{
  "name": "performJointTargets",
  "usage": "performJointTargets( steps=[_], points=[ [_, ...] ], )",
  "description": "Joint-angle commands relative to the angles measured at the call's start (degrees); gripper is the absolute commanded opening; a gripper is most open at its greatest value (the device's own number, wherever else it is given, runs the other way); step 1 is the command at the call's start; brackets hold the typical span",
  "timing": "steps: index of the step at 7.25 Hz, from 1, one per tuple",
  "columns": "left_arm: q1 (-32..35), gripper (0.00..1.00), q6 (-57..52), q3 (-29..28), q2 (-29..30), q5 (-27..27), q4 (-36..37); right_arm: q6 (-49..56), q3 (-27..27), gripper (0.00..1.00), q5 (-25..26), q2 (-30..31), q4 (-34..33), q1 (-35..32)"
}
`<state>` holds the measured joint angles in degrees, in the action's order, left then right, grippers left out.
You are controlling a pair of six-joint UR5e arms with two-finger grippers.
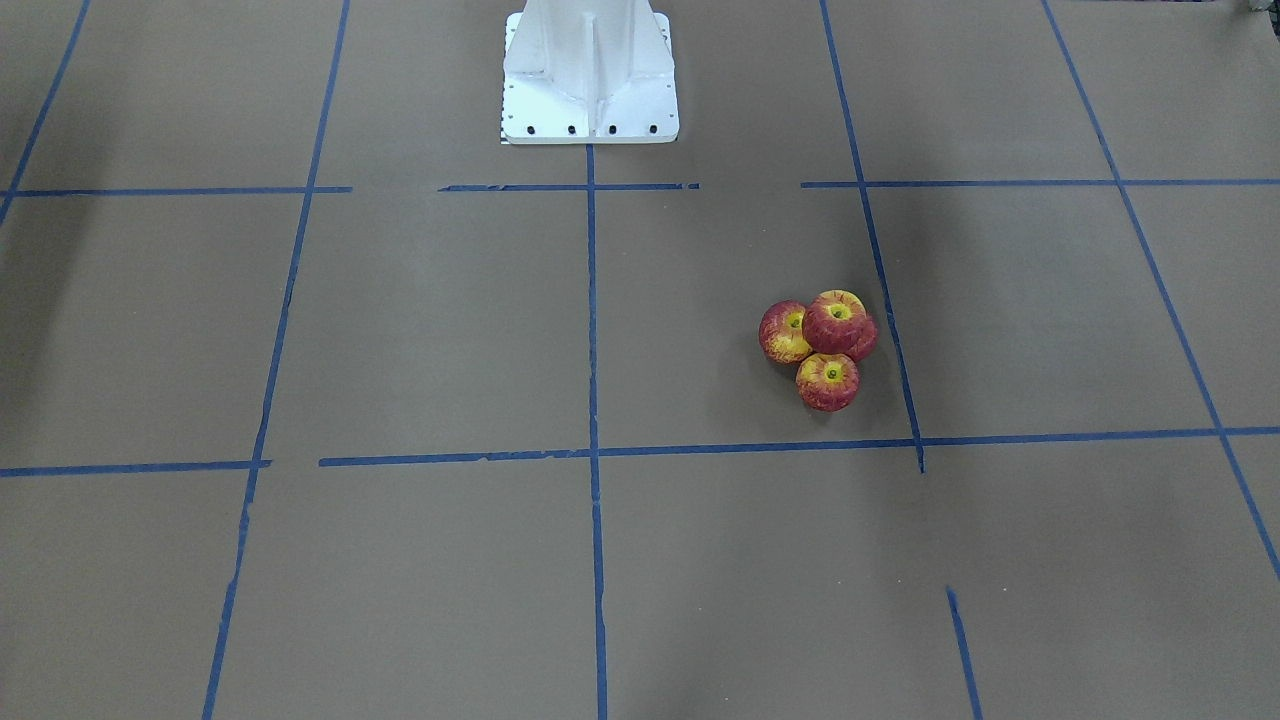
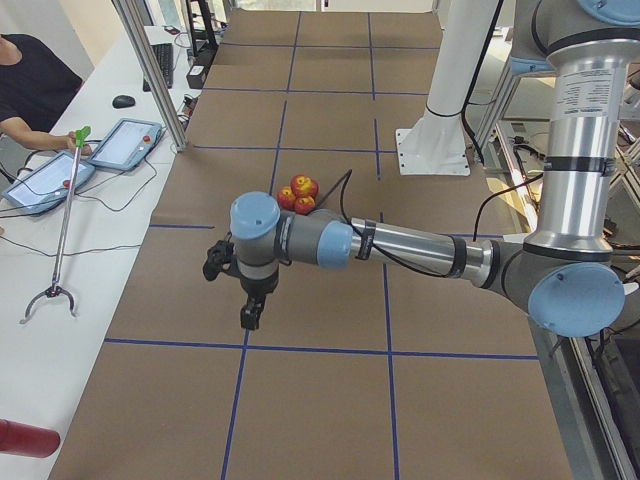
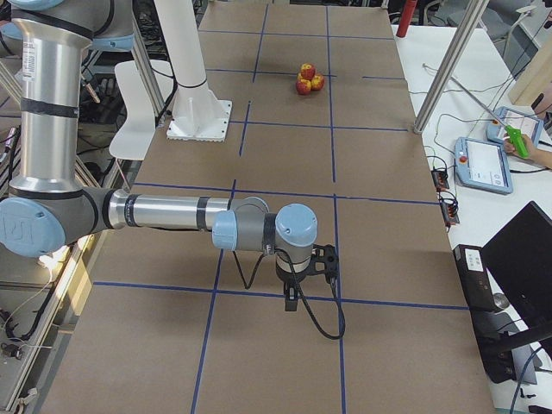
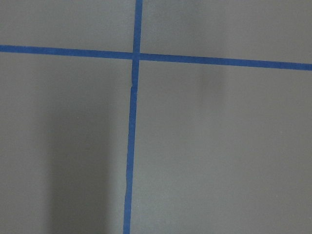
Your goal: Stack apples
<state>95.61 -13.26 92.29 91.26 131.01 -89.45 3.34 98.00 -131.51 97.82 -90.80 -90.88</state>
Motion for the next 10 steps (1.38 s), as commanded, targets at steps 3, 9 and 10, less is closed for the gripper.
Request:
performJointTargets(
  steps=[3,9,10],
  points=[
    [3.44,1.00,2.87,-2.56,-0.81,1.70,2.44,0.00,0.00,1.00,-0.06,0.00,-0.08,0.00],
    [-0.87,1.00,2.71,-0.53,-5.02,1.52,-0.46,0.00,0.00,1.00,0.02,0.00,0.01,0.00],
    [-0.87,1.00,2.71,-1.32,-5.38,1.79,-0.46,0.00,0.00,1.00,-0.06,0.00,0.01,0.00]
  ],
)
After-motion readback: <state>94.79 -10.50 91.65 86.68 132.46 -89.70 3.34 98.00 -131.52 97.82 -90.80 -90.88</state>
